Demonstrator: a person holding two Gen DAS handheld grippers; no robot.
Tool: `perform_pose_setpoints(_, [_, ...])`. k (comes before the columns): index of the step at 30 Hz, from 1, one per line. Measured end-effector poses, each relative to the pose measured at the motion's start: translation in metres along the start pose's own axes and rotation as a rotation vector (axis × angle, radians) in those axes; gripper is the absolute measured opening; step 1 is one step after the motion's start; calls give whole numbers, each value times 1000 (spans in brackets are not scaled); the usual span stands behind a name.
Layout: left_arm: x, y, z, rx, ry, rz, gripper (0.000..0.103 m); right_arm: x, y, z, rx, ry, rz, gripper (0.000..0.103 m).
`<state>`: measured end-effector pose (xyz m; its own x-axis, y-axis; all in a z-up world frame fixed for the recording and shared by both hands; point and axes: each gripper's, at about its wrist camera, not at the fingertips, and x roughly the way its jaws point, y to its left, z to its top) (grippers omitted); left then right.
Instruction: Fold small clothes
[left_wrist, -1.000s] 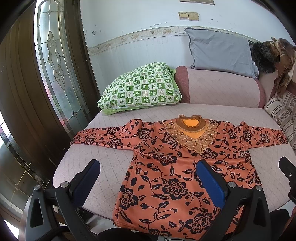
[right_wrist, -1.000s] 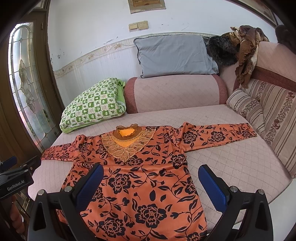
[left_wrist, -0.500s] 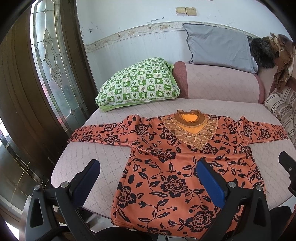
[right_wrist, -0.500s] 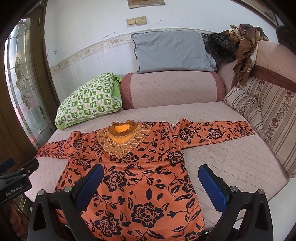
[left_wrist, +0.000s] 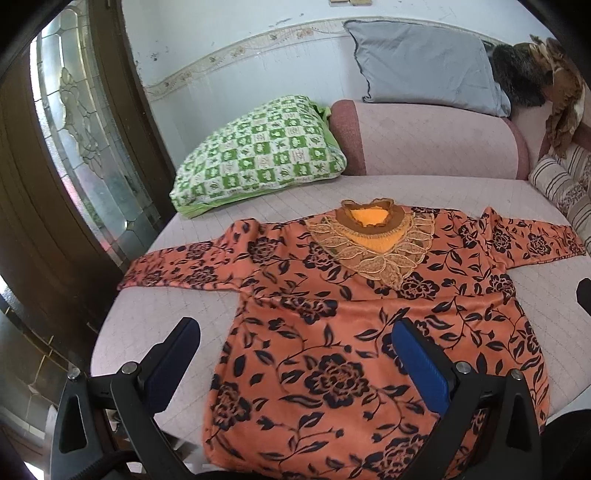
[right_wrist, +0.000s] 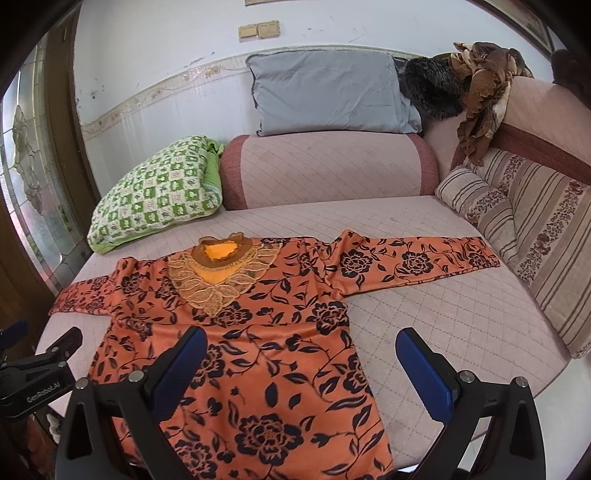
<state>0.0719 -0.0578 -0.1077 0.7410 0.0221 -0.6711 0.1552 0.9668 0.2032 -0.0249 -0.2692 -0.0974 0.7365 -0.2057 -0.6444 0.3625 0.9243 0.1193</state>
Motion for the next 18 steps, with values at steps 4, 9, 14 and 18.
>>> perform_pose_setpoints(4, [51,-11,24,-52,43,-77,103,35,-11,10,6,17,-19,103])
perform_pose_setpoints(9, [138,-19,39,-174,130,-113,103,112,-65,32,100,39,-71,103])
perform_pose_setpoints(14, [209,-39,12,-130,294,-85,103,190,-179,39,456,156,-150,99])
perform_pose_setpoints(18, [234,-51,7,-63,362,-78,103,224,-277,25,780,181,-176,76])
